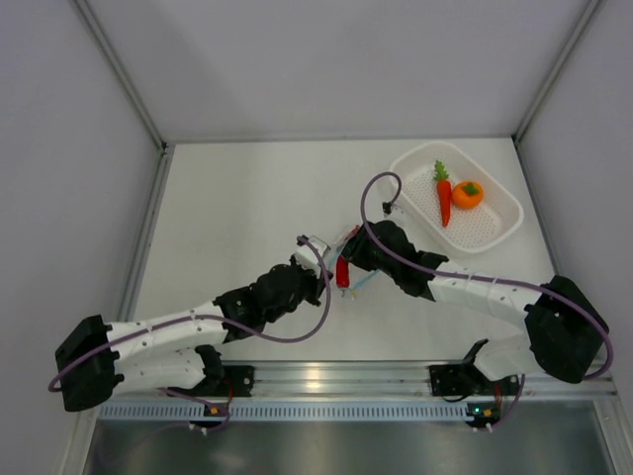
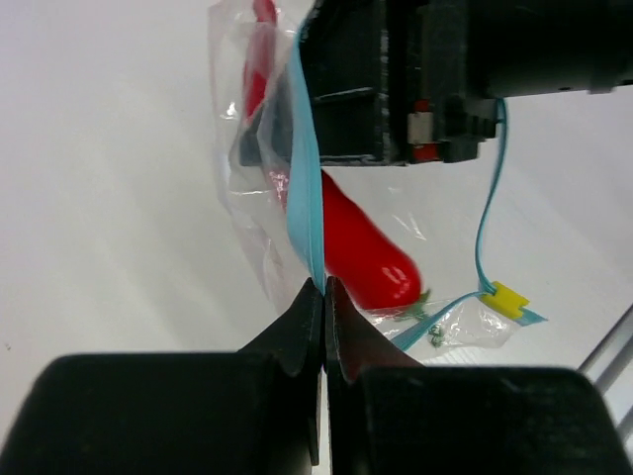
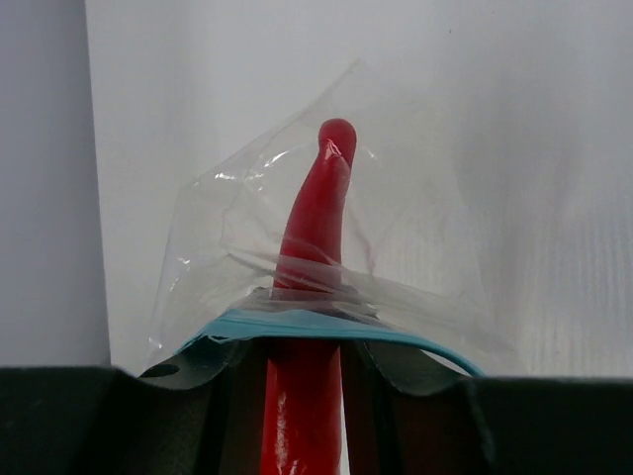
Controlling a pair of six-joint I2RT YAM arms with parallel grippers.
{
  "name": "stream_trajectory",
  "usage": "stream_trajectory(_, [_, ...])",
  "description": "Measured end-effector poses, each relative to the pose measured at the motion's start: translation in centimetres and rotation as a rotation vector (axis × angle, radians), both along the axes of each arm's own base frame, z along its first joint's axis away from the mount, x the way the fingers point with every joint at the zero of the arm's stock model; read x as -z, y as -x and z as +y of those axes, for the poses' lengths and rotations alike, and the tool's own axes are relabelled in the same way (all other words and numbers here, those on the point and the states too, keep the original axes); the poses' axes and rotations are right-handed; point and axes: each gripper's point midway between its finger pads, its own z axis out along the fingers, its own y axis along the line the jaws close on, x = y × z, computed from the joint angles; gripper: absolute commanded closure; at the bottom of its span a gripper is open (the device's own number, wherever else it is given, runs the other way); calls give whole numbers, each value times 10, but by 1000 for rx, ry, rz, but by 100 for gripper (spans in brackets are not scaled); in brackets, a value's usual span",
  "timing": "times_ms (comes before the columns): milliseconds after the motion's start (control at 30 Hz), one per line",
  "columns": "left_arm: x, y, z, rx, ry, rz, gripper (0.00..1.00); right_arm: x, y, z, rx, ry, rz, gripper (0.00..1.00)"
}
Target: Open the zip-top bag and remove the fake food
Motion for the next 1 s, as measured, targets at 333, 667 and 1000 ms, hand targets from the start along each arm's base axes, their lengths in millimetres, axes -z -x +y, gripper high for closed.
stream_trajectory(333, [-1, 21, -24, 132, 10, -42, 100, 5, -2, -8, 133, -17, 84, 100])
stream_trajectory(667, [8, 21, -22, 121, 2, -67, 100, -7, 3, -16, 133, -10, 90, 100])
stream_trajectory(1000, [17, -2, -3, -133, 0, -67, 100, -10, 11, -19, 119, -95, 81, 100])
